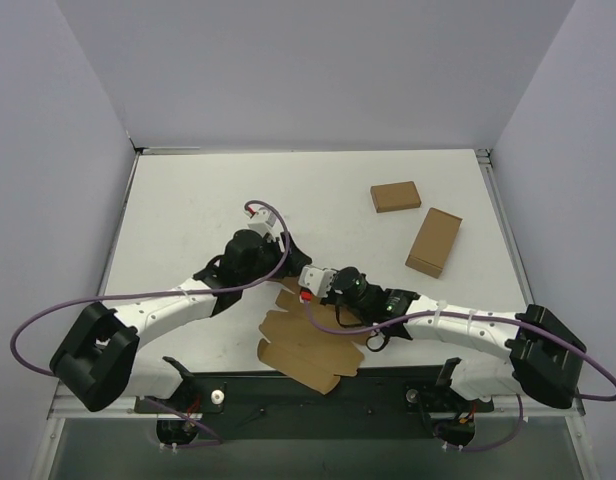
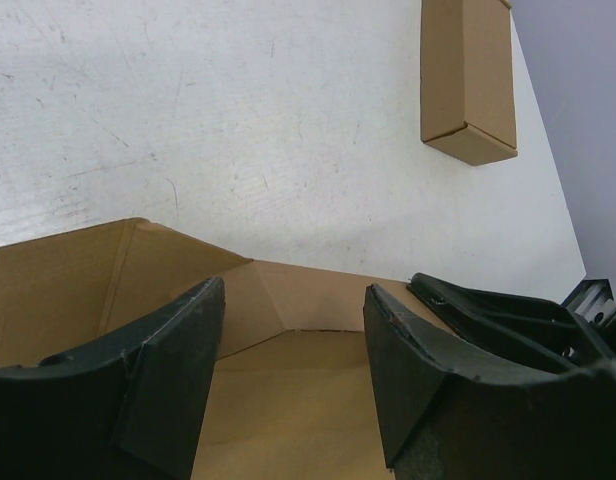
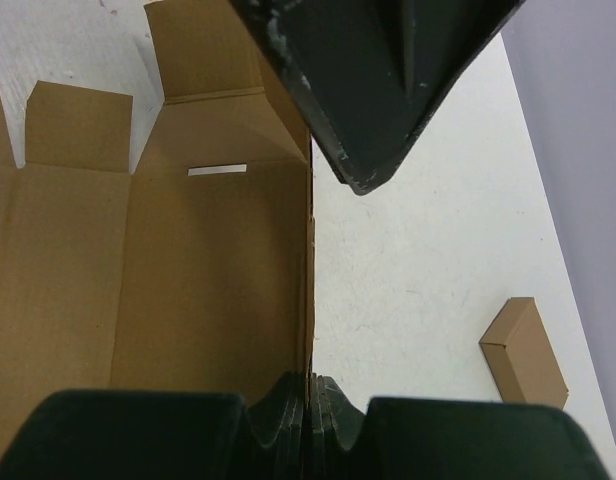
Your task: Fold the paper box
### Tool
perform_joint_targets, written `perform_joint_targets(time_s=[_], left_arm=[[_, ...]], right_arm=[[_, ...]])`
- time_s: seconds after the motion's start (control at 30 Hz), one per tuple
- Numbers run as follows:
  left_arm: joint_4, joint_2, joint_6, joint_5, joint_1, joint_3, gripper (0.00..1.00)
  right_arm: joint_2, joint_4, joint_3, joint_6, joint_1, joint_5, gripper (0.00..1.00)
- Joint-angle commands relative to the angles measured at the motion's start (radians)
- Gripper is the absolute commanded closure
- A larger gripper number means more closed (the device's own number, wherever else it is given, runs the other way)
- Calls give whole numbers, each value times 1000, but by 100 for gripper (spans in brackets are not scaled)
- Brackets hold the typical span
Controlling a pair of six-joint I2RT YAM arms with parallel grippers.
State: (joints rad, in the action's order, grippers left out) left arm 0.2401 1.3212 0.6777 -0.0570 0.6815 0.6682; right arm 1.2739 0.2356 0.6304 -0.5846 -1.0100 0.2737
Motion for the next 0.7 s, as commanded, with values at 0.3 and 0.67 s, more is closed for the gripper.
perform_joint_targets(time_s=[0.3, 0.67], left_arm=[[143, 92, 63, -135, -42, -47, 47], [211, -49, -127, -164, -53, -151, 22]], right_arm=[[50, 90, 17, -57, -50, 136, 98], [51, 62, 34, -27, -29, 87, 95]])
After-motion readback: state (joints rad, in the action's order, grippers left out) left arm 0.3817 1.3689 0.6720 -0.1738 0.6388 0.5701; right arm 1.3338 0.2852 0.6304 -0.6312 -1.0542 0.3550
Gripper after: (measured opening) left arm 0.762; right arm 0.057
